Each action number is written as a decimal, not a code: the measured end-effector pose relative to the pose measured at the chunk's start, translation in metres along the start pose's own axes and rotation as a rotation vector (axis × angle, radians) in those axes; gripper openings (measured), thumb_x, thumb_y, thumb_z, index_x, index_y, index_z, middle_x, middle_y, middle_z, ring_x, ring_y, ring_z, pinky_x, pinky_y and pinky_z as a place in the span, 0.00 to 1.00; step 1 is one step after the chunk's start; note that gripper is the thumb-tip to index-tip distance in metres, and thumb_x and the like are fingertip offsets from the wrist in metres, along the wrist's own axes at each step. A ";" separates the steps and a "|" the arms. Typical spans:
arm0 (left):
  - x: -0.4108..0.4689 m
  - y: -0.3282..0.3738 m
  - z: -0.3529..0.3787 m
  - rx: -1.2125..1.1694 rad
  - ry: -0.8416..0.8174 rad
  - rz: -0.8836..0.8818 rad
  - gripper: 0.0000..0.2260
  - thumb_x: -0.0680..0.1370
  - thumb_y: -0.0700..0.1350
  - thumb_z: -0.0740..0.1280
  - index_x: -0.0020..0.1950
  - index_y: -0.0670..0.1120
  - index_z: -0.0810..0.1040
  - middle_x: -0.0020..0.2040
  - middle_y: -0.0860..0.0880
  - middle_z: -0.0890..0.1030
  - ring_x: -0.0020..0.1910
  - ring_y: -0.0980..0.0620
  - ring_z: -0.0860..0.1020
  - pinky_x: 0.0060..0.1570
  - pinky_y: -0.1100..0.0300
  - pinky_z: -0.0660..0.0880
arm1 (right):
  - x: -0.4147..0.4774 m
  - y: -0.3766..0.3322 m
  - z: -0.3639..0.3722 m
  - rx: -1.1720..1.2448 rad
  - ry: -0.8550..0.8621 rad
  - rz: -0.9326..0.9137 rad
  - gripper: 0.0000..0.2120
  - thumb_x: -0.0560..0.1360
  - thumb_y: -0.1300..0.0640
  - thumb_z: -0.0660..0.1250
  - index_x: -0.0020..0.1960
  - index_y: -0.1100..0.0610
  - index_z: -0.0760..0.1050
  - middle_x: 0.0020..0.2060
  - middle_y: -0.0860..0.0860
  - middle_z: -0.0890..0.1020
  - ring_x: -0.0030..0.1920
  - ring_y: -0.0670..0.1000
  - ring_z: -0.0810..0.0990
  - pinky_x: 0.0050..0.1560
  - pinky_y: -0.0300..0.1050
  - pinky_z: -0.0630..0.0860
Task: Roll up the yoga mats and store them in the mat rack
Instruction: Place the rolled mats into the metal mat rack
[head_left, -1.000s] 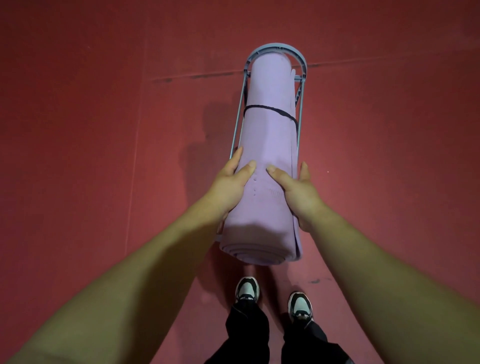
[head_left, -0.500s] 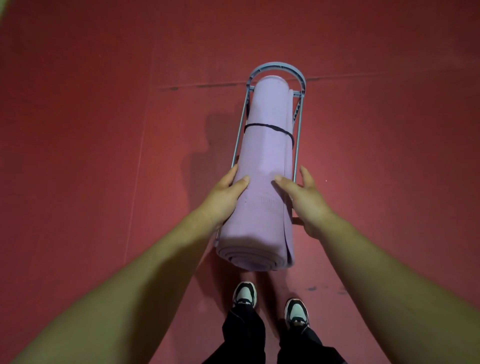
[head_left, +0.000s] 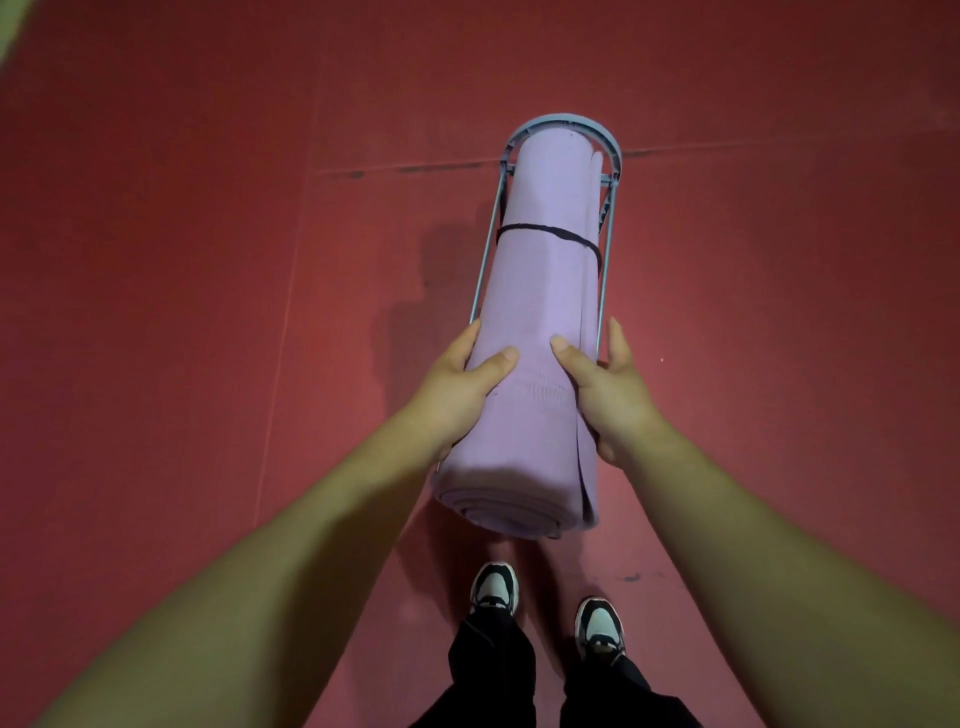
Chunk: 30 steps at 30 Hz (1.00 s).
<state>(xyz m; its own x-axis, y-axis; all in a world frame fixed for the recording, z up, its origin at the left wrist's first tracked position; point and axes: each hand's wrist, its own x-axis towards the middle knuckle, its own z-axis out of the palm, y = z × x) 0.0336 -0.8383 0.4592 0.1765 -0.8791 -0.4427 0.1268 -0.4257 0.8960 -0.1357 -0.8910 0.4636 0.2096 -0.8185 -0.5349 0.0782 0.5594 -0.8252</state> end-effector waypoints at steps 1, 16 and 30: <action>0.000 0.000 0.000 0.003 0.004 0.001 0.26 0.76 0.53 0.71 0.74 0.54 0.73 0.63 0.53 0.83 0.61 0.51 0.82 0.66 0.46 0.76 | 0.001 0.000 0.001 0.001 -0.001 0.003 0.33 0.77 0.54 0.73 0.74 0.40 0.60 0.50 0.40 0.81 0.51 0.45 0.84 0.49 0.45 0.82; 0.007 -0.008 -0.005 -0.060 -0.033 -0.040 0.26 0.76 0.52 0.72 0.74 0.54 0.73 0.64 0.51 0.83 0.62 0.48 0.82 0.66 0.43 0.75 | 0.005 0.003 0.005 0.066 -0.038 0.071 0.25 0.74 0.56 0.76 0.67 0.50 0.70 0.55 0.51 0.86 0.52 0.55 0.87 0.53 0.58 0.83; -0.022 -0.010 -0.002 -0.075 -0.005 -0.013 0.22 0.79 0.47 0.71 0.73 0.52 0.74 0.63 0.50 0.83 0.62 0.48 0.82 0.66 0.45 0.76 | -0.021 0.006 0.003 0.065 0.009 0.055 0.18 0.77 0.61 0.73 0.53 0.42 0.69 0.37 0.39 0.86 0.41 0.44 0.87 0.38 0.43 0.83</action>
<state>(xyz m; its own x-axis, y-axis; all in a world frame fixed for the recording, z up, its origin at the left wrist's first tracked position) 0.0309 -0.8141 0.4602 0.1696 -0.8748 -0.4538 0.2017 -0.4199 0.8849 -0.1368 -0.8700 0.4700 0.2063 -0.7870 -0.5814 0.1296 0.6109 -0.7810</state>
